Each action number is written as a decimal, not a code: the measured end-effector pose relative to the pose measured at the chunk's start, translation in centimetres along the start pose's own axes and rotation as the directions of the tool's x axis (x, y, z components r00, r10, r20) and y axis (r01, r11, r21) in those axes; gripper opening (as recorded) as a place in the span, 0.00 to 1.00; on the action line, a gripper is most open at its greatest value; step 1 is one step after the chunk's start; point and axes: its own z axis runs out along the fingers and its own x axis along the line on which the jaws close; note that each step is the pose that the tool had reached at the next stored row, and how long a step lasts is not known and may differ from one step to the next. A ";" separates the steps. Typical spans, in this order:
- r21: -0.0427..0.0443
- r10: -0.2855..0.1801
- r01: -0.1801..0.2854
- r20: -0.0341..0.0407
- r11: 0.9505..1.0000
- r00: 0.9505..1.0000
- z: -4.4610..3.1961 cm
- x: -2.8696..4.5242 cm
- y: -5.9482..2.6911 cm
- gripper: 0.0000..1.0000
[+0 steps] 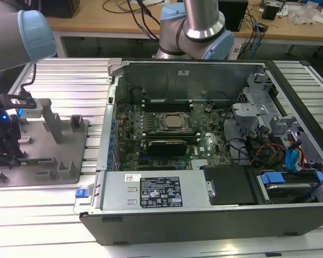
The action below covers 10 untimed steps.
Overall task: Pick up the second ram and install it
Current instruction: 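Pick up the second ram and move it above second insertion slot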
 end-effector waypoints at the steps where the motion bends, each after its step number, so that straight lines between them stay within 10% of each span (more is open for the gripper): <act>1: 0.000 0.000 0.000 0.000 1.000 1.000 0.00 0.00 0.01 0.28; 10: 0.000 0.000 0.000 -0.001 1.000 1.000 0.01 0.00 0.02 0.17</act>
